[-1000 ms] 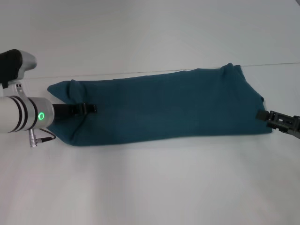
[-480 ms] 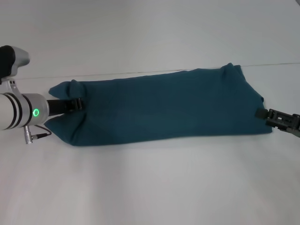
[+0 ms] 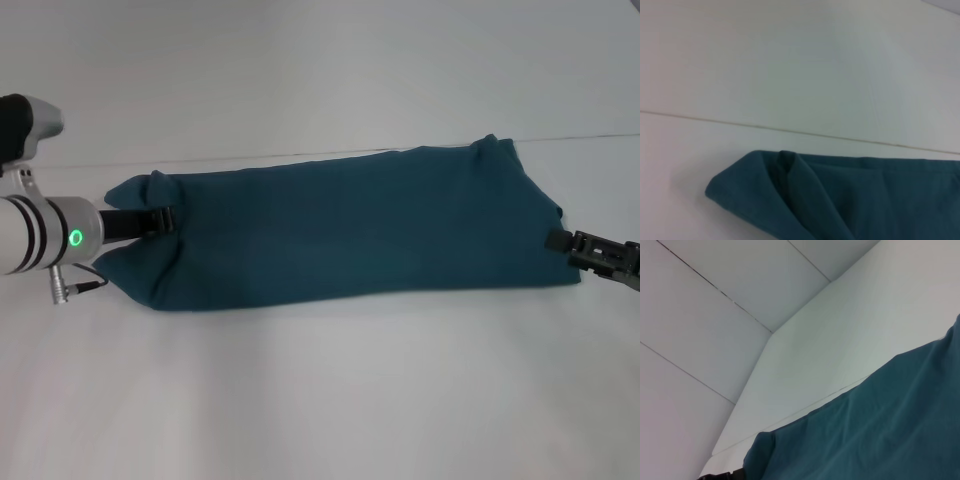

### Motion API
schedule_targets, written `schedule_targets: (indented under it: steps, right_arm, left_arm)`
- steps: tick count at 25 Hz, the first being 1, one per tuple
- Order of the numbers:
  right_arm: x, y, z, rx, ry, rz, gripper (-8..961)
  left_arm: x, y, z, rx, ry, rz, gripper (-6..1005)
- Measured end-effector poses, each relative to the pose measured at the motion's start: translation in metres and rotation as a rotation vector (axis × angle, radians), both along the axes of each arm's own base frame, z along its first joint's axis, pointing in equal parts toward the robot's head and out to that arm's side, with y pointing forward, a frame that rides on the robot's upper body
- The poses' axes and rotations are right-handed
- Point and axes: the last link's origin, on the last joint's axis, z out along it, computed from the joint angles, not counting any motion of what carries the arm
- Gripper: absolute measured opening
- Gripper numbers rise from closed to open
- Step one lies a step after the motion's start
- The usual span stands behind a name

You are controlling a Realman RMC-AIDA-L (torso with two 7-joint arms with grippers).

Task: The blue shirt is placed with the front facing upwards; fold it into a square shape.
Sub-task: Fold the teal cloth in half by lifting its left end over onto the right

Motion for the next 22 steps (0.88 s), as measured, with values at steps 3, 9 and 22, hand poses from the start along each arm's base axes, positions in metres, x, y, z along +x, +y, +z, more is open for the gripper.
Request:
schedule_targets:
  steps: [3, 9, 22]
  right_arm:
    - [0.001, -0.001, 0.000, 0.001, 0.001, -0.004, 949]
    - [0.004, -0.003, 0.003, 0.017, 0.012, -0.019, 949]
    - [0.001, 0.000, 0.003, 0.021, 0.013, -0.012, 949]
  left_arm:
    - [-0.001, 0.000, 0.006, 0.018, -0.012, 0.000, 2]
    - [-0.009, -0.007, 0.028, 0.074, -0.101, 0.025, 2]
    - [-0.032, -0.011, 0.060, 0.146, -0.191, 0.094, 3]
